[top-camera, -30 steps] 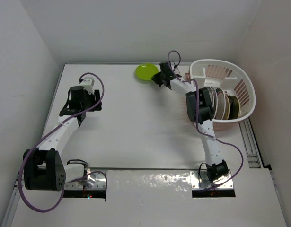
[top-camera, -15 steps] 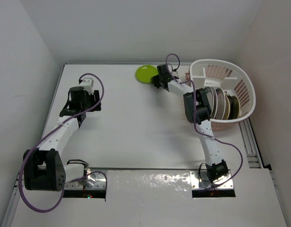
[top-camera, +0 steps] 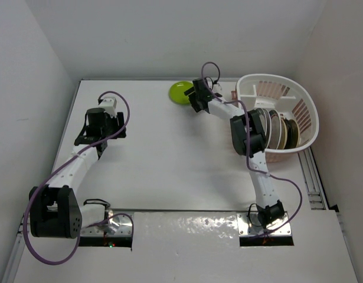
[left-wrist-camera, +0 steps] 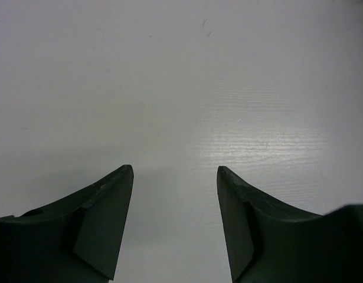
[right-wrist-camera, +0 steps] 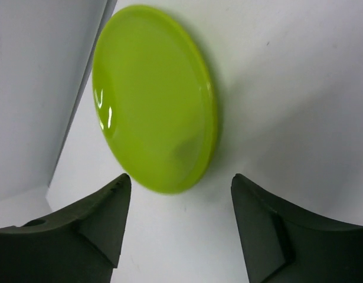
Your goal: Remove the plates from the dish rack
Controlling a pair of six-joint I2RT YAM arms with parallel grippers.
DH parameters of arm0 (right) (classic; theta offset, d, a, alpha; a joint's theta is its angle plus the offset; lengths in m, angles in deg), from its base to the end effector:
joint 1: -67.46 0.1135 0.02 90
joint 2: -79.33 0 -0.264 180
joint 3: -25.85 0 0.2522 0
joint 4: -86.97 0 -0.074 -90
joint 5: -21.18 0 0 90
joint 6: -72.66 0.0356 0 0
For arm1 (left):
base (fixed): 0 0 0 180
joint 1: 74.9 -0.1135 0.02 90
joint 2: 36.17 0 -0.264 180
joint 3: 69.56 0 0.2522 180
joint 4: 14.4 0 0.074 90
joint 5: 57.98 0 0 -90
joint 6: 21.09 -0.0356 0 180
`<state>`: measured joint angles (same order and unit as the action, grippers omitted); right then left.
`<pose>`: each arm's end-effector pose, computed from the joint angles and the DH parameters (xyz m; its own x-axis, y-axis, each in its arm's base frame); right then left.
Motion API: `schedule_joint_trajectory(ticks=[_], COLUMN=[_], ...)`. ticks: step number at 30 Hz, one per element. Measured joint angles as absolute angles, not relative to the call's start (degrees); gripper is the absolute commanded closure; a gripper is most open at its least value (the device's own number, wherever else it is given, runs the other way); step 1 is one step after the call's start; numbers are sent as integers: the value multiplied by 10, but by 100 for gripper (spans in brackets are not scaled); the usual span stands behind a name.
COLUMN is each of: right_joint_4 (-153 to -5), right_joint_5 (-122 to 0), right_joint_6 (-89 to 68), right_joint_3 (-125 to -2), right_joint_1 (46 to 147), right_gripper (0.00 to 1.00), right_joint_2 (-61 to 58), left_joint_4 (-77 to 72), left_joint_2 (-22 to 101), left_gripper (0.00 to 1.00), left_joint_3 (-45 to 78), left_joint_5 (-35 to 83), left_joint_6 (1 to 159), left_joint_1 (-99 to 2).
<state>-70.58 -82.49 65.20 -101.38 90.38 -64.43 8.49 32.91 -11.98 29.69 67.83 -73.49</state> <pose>0.5183 0.2100 0.1295 -0.2827 0.9265 -0.2483 0.5473 0.3684 0.7515 0.2632 -0.0079 0.2479 -0.5635 0.0327 -0.8255 0.0688 0.9976 -0.0074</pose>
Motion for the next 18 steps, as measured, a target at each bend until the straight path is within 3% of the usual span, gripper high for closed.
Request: schedule_joint_trajectory(ticks=[4, 7, 8, 9, 10, 12, 15, 18], right_joint_4=[-688, -672, -670, -669, -664, -638, -560, -433], right_joint_5=[-840, -843, -841, -834, -823, -794, -741, -729], right_joint_6=[595, 515, 479, 435, 386, 298, 187, 71], right_joint_3=[-980, -966, -961, -955, -950, -947, -960, -1016], right_joint_1=[927, 953, 962, 973, 981, 996, 995, 959], right_gripper=[27, 33, 39, 68, 81, 91, 77, 74], right_joint_2=[-593, -550, -535, -516, -497, -457, -401, -349], left_joint_4=[82, 79, 78, 77, 75, 73, 72, 67], left_joint_2=[329, 329, 329, 329, 329, 329, 329, 329], left_gripper=[43, 43, 43, 43, 43, 43, 43, 43], left_joint_3=[-120, -120, -120, -120, -120, -120, -120, -120], left_joint_5=[295, 294, 294, 294, 294, 295, 296, 296], left_joint_6=[677, 677, 677, 676, 675, 674, 669, 662], left_joint_1=[-735, -735, -735, -735, -735, -735, -735, -735])
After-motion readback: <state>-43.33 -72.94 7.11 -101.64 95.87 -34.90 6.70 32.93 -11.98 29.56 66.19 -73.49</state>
